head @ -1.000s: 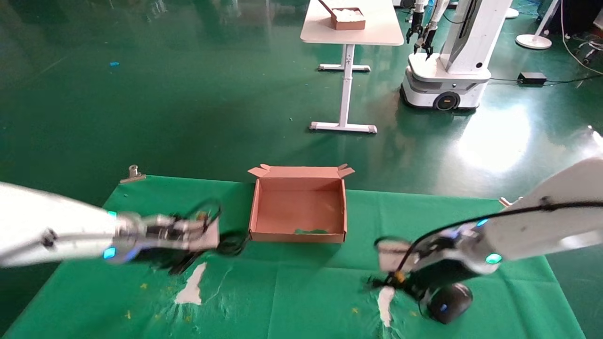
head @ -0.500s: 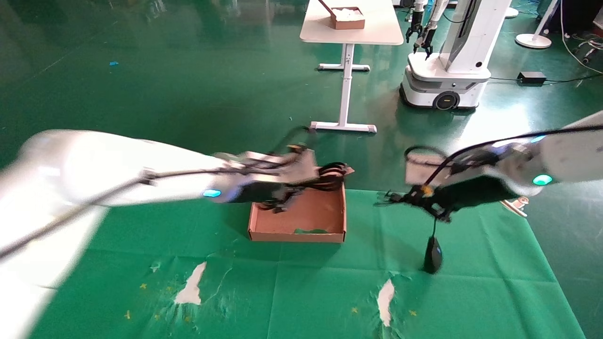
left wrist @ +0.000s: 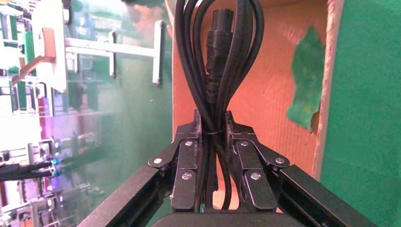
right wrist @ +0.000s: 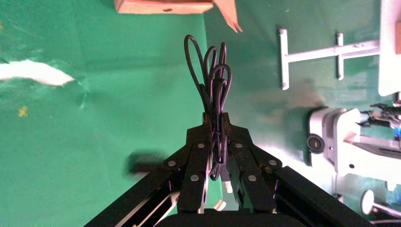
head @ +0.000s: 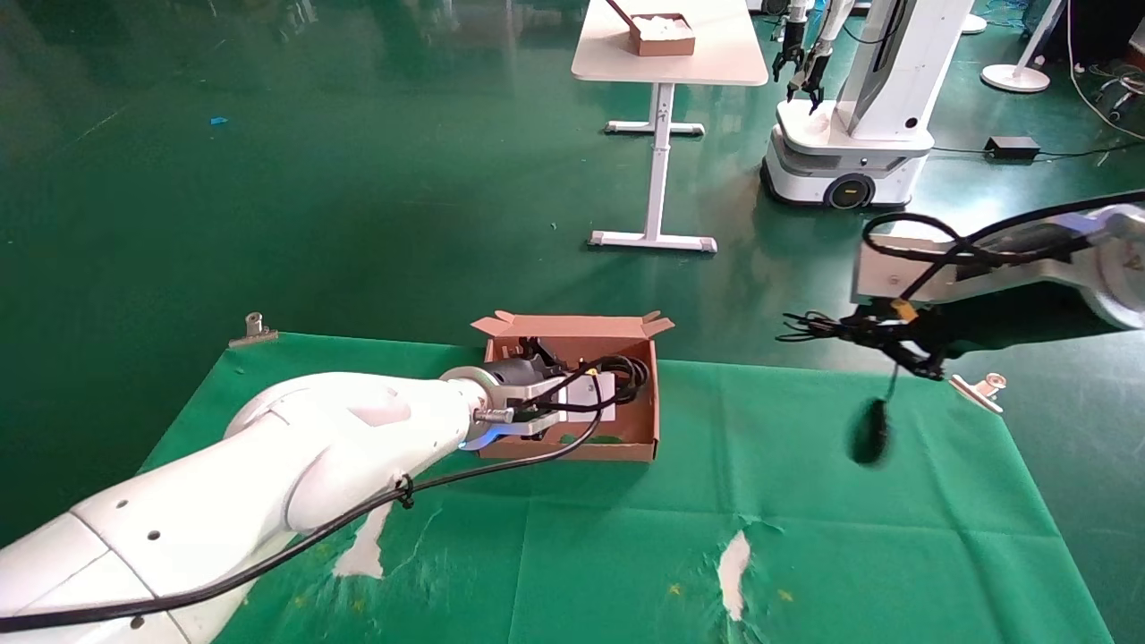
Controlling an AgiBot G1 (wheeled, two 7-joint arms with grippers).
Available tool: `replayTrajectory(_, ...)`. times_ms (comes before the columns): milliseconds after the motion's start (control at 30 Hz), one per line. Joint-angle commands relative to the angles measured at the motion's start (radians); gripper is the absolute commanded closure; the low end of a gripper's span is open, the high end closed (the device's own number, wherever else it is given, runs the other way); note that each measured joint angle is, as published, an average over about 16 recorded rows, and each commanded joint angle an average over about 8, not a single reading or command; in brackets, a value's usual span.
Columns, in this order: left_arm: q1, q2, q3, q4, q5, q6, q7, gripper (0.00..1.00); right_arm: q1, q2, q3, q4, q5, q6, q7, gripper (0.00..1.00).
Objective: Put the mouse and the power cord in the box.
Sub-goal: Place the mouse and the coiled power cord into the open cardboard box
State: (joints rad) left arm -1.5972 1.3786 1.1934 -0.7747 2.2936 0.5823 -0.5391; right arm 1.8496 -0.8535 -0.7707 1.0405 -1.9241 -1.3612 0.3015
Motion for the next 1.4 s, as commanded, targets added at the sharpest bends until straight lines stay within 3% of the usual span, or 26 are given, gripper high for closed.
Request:
replayTrajectory(33,-0.007,0.0,0.047,0.003,0.005,-0.022,-0.039,0.0,0.003,0.013,0.002,0.016,-0.002,-0.005,0.008,1.0)
replayTrajectory(500,-0.053,-0.001,0.214,-0.002,-0.012,-0.066,-0.185,0.0,0.004,0.011,0.013,0.051,0.007,0.01,0.024,1.0)
replayTrajectory(933,-0.105,-0.01,0.264,0.077,-0.028,-0.083,-0.288,0.0,-0.007,-0.049,-0.003,0.097,0.01,0.029,-0.018,1.0)
replayTrajectory(1167,-0.145,-0.034,0.265,0.213,-0.015,-0.052,-0.338,0.0,-0.008,-0.154,-0.018,0.049,0.009,0.084,-0.07,1.0)
replayTrajectory(1400,-0.154,-0.032,0.289,0.279,0.041,0.01,-0.381,0.0,0.015,-0.344,-0.045,-0.155,-0.015,0.215,-0.225,1.0)
